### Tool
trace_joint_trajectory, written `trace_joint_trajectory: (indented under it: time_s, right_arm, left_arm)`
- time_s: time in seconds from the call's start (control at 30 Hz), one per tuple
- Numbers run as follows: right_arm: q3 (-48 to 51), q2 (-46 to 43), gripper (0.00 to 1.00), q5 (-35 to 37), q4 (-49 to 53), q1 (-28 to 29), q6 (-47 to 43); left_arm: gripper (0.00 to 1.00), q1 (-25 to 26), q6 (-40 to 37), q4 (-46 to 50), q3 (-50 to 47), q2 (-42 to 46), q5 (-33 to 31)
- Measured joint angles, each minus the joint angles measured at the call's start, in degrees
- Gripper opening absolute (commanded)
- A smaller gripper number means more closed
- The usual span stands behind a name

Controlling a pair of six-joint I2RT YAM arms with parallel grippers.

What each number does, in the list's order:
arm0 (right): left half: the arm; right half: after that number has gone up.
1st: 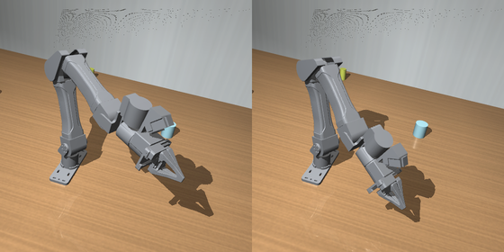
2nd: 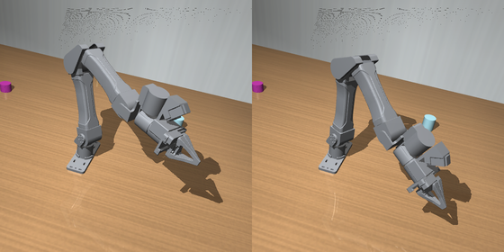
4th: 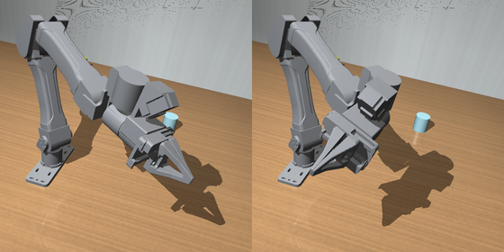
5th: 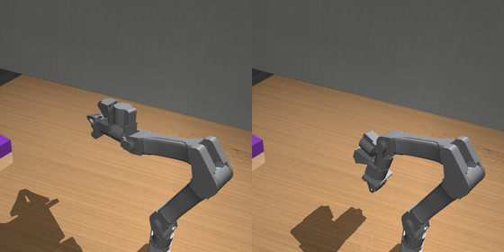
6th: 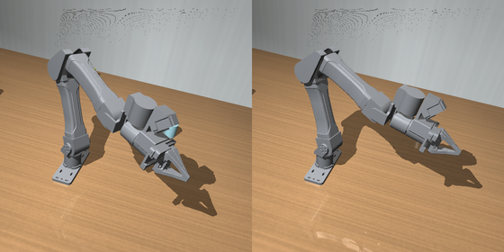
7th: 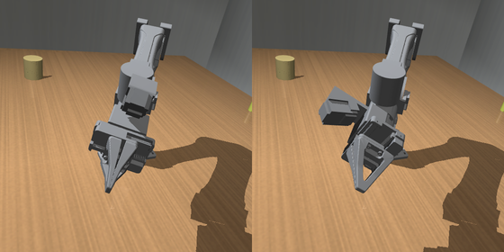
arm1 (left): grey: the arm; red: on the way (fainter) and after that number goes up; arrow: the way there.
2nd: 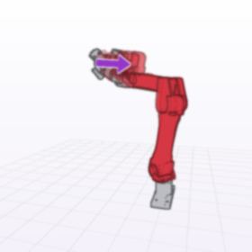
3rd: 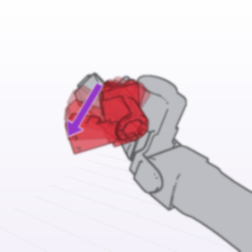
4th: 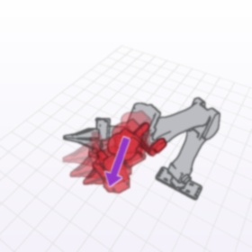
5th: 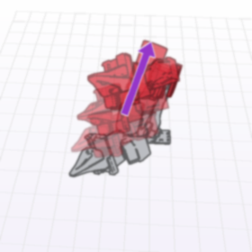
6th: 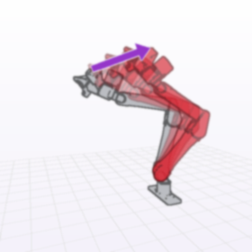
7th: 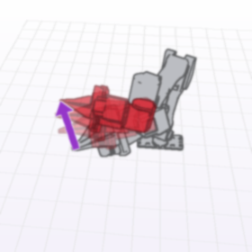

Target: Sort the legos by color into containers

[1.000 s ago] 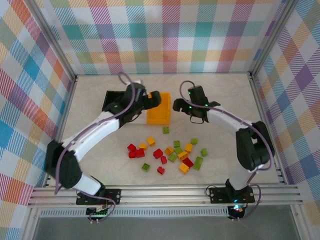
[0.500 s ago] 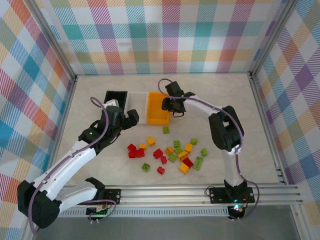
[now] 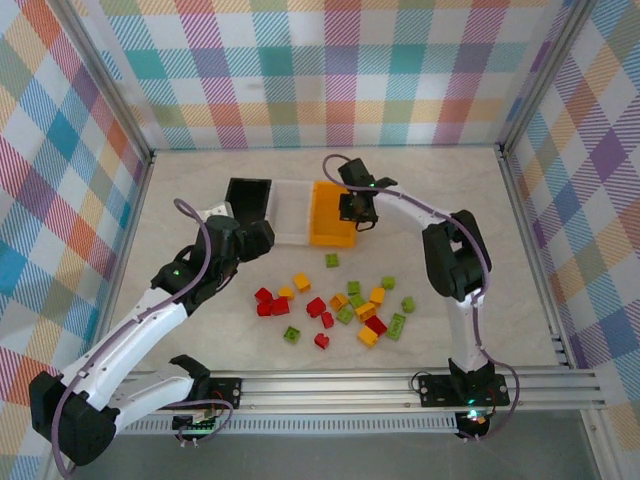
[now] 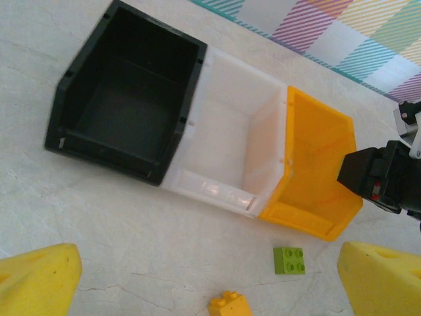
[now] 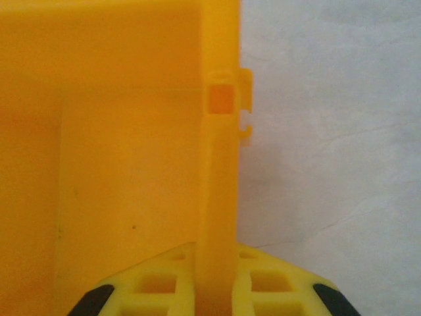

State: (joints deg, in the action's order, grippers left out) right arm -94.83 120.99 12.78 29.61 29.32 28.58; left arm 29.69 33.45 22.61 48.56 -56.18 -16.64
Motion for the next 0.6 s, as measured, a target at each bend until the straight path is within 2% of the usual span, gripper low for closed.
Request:
trace_joint_trajectory:
  time_s: [0.3,0.6]
  right_arm:
    - [2.23,-2.01,0.00,-3.21,2.03,-6.62,-7.28]
    - [11.72,-9.01,0.00,-5.60,1.57,-8.76,-11.63]
  left_arm:
    - [1.00,-0.26,0.11,0.00,-1.57,2.25,0.09]
    - [1.00,-0.37,0.22,0.02,-2.03,2.27,0.68]
